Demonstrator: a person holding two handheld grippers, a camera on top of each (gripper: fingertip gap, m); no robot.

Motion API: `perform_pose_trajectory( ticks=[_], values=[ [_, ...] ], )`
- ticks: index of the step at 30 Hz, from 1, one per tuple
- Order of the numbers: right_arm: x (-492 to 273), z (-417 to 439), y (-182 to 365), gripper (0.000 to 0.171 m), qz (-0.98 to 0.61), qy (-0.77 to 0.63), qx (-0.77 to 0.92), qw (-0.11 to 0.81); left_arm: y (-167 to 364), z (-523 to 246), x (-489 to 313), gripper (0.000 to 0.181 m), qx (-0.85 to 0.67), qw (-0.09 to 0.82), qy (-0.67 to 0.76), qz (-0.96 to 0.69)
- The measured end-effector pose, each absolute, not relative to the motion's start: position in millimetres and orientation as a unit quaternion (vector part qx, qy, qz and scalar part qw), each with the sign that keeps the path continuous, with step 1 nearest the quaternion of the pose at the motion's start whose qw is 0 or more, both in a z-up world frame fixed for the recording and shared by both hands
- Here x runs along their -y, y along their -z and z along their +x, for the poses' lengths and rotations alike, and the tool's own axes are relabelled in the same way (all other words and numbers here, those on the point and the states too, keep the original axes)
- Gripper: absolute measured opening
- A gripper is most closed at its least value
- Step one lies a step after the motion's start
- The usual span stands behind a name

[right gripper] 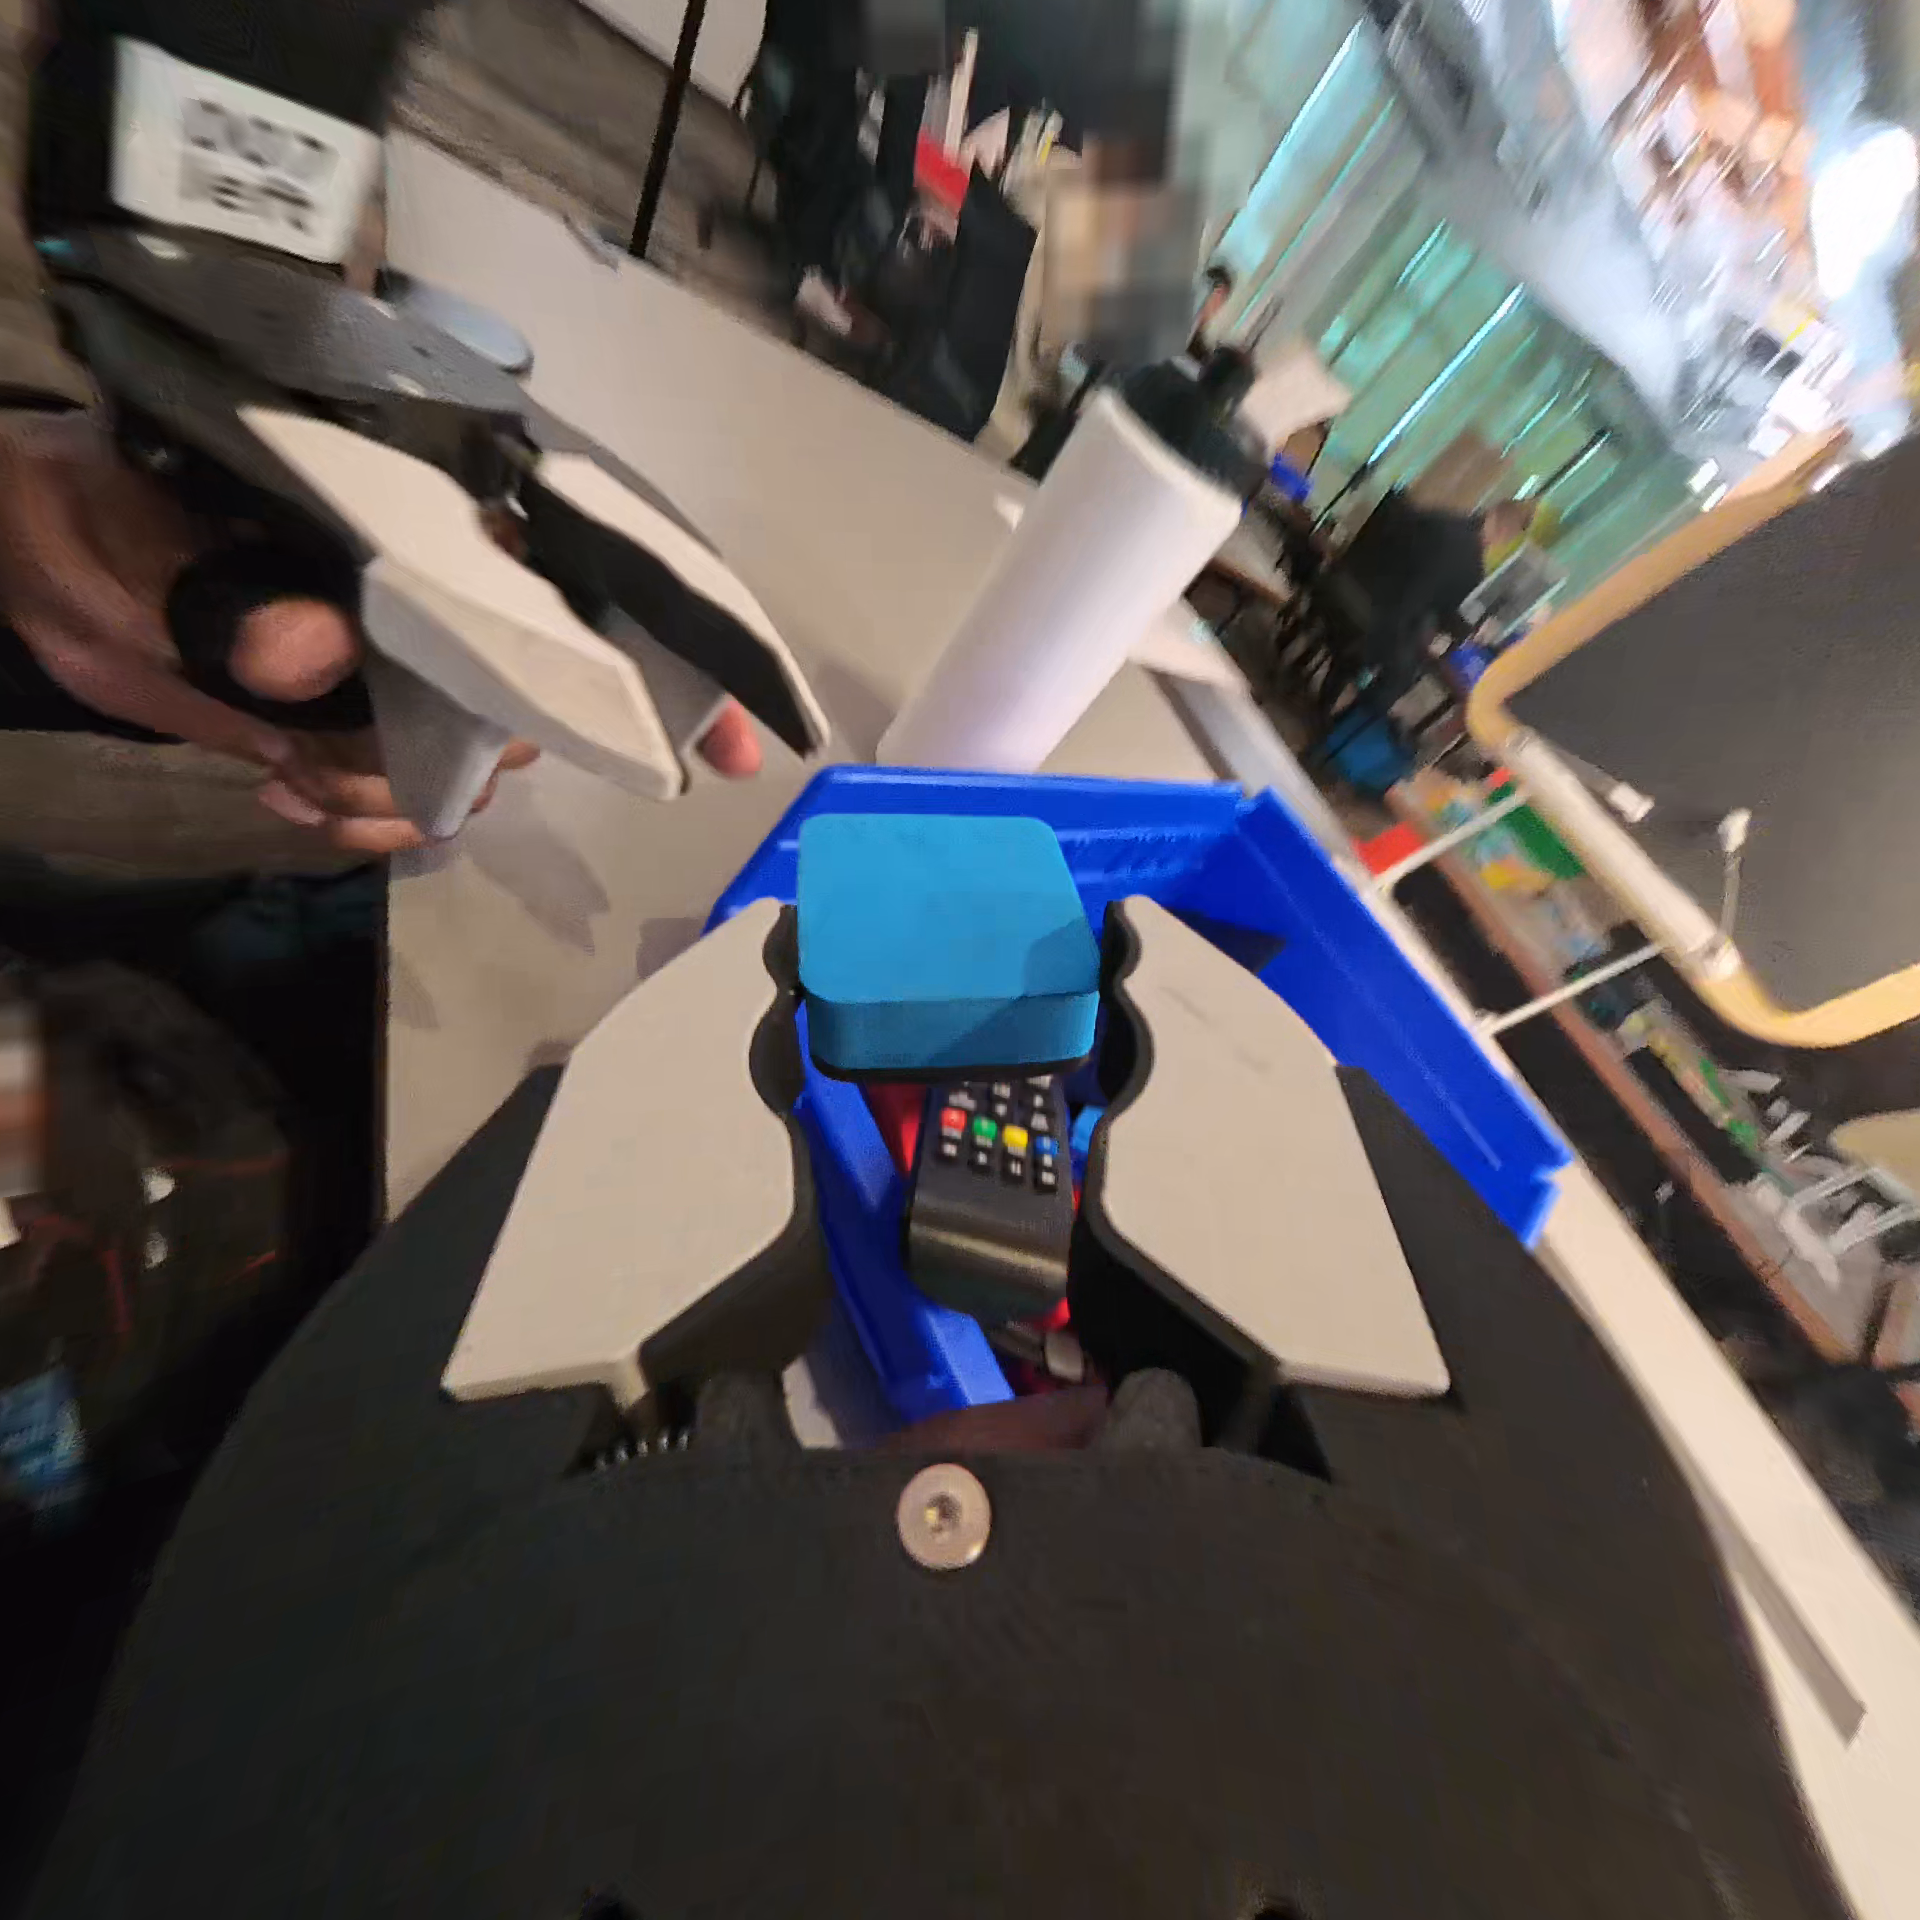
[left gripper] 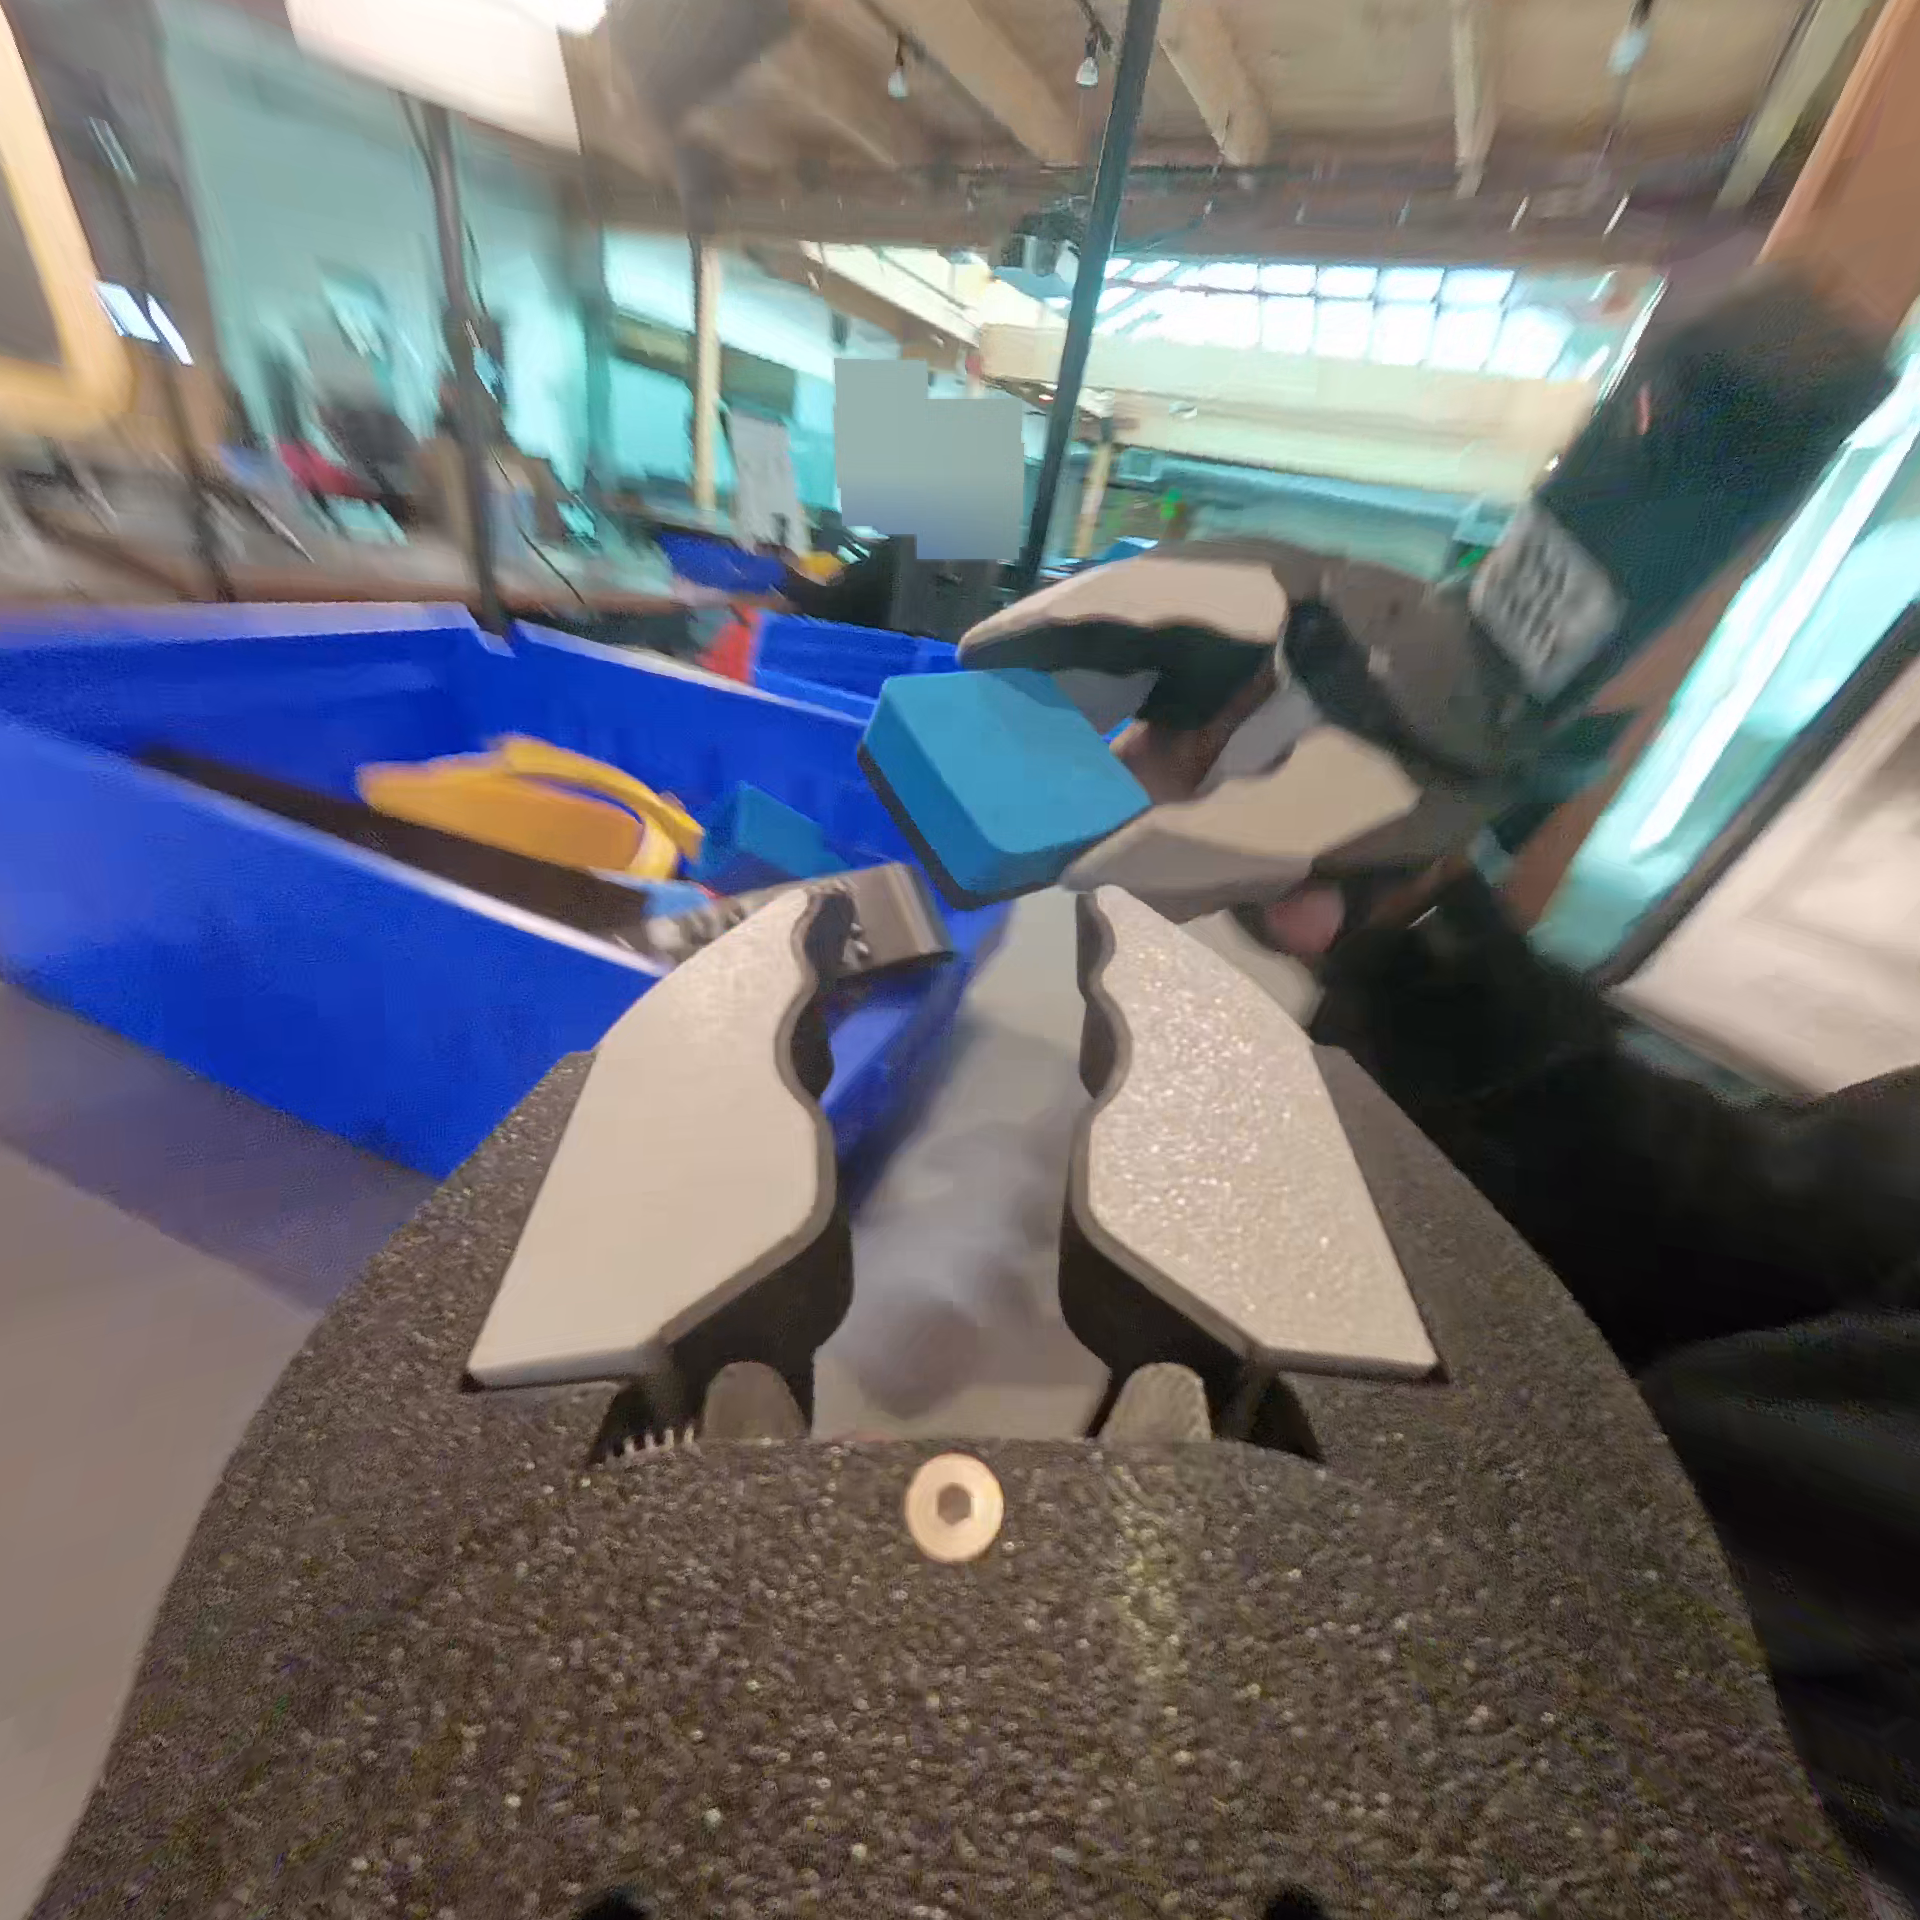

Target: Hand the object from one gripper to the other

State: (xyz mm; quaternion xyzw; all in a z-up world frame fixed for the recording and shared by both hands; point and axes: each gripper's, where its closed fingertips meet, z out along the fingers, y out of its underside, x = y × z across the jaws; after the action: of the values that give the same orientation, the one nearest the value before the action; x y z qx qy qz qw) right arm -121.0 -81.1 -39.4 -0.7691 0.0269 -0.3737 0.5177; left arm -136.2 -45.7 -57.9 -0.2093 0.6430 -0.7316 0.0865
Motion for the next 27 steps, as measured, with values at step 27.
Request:
perform_pose_trajectory(
  ticks=[27],
  values=[
    [51,-67,111,0.045,-0.766,0.524,-0.077,0.366,41,-100,-13,0.024,-0.587,0.164,0.751,-0.253]
  ],
)
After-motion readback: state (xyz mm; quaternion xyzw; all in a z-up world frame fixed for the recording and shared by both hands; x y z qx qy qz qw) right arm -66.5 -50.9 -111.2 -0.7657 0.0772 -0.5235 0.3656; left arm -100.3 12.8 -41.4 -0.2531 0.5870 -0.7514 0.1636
